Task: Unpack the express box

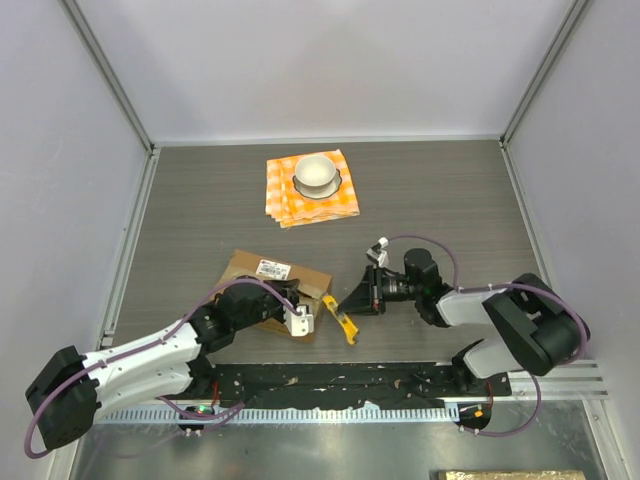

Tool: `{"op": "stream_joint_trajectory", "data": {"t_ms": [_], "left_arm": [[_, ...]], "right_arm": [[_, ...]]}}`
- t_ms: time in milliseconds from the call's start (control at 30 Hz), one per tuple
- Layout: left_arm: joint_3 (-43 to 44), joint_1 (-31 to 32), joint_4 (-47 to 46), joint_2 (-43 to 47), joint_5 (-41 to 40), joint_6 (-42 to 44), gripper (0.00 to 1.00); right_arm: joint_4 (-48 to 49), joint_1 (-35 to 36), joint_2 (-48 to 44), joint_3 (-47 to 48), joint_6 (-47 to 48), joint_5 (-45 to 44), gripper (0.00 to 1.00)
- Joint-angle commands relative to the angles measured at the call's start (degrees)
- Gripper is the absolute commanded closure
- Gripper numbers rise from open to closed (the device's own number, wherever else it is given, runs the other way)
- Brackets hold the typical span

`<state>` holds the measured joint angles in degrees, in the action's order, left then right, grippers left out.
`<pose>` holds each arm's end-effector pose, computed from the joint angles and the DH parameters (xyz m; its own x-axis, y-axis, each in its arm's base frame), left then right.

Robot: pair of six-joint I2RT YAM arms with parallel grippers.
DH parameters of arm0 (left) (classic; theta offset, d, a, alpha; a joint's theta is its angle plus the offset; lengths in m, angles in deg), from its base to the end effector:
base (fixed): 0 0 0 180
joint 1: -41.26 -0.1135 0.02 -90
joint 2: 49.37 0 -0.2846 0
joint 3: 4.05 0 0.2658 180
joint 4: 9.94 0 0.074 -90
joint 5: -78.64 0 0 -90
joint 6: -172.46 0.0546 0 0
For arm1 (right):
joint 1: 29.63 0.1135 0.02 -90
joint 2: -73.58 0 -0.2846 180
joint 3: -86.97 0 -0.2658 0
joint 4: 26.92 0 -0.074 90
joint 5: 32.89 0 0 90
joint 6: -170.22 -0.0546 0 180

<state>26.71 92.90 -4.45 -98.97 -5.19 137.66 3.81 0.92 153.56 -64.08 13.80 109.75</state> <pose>0.1220 -0.1636 0.1915 0.5441 0.6280 -0.5564 0.6896 0.0430 0.7229 0.1830 0.1584 0.1499 -0.9906 0.0611 -0.1225 -0.1064 0.2191 0.9699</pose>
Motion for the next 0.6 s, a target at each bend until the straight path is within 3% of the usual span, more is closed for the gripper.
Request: {"op": "stream_joint_trajectory", "data": {"t_ms": [0,133,300,400,500,567], "left_arm": [[-1.28,2.15,-9.49,-0.49,14.82,-0.01,1.00],[-2.42,2.15,-11.52,0.12,17.11,0.35,1.00],[-4.00,2.15,-11.61,1.26,15.72,3.16,1.00],[-4.44,1.10,-10.64,2.32,14.31,1.93,1.00],[-4.79,-0.31,-9.59,3.20,13.51,0.96,1.00],[-5.67,-1.27,-9.59,3.55,12.82,0.96,1.00]], "right_arm": [[12.20,3.55,5.87,4.22,-5.29,-3.33,0.99],[30.61,6.28,15.27,3.88,-13.29,-3.69,0.99],[42.09,5.84,20.65,1.24,-20.69,-2.90,0.99],[38.25,5.58,15.93,-0.25,-17.46,-2.90,0.99],[22.64,5.40,6.38,-0.26,-7.47,-3.68,0.99],[2.98,5.49,0.38,2.11,0.81,-5.44,0.99]]}}
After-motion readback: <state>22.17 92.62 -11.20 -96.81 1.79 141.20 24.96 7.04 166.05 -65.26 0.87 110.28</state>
